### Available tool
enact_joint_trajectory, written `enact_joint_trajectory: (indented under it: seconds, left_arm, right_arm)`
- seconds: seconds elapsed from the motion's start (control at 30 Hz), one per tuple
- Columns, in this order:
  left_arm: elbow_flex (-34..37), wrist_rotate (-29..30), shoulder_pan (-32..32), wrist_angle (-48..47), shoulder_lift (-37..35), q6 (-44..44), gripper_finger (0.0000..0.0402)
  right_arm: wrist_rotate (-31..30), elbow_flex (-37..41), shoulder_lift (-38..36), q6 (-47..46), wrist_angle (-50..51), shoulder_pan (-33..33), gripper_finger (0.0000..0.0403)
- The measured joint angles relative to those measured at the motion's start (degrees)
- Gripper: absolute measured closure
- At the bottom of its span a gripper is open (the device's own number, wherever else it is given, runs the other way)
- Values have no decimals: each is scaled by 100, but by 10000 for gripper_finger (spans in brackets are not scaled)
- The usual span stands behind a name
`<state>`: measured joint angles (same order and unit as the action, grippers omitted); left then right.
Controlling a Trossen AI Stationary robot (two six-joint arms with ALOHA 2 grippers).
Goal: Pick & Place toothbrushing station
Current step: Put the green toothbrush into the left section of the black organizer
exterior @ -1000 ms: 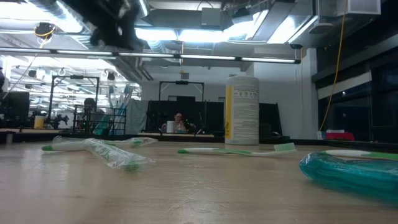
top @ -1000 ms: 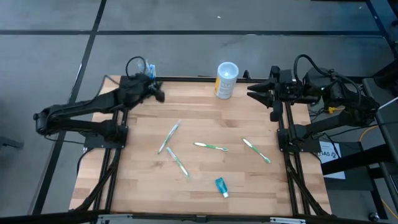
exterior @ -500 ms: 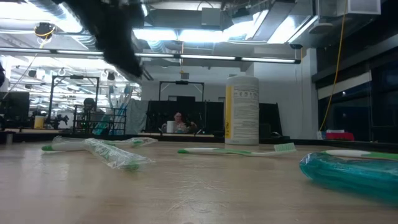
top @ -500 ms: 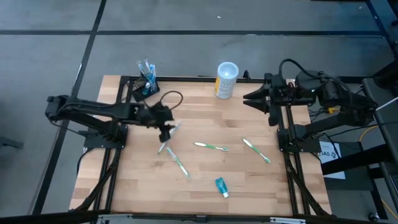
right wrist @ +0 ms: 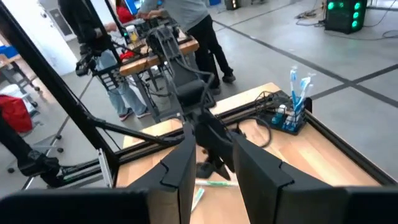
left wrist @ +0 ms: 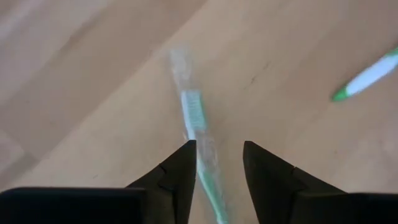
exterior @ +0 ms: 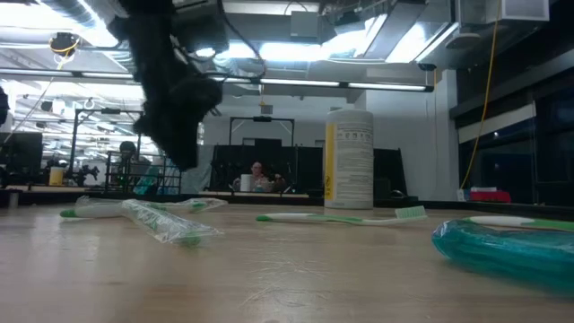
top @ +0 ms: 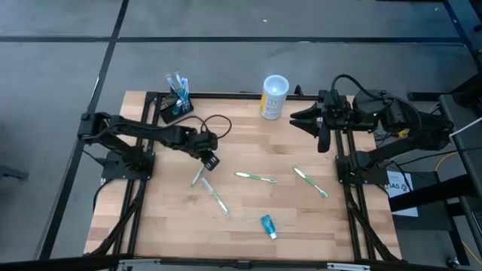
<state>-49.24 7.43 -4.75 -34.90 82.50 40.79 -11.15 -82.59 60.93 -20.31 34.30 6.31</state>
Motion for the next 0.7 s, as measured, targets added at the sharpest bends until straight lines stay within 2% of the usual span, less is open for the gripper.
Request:
enact_joint_trajectory:
  seconds: [0.37, 0.57, 0.7]
  left_arm:
    - [-402, -36, -838, 281, 779, -800, 190]
    - [-408, -419, -1010, 335, 1122, -977, 178]
    - [-408, -461, -982, 344, 1296, -1004, 180]
  right_arm:
    - [0, 0, -4, 16, -263, 56, 293]
    - [-69, 0, -4, -15, -295, 156, 293]
    - [-270, 0, -4, -8, -303, 266, 293]
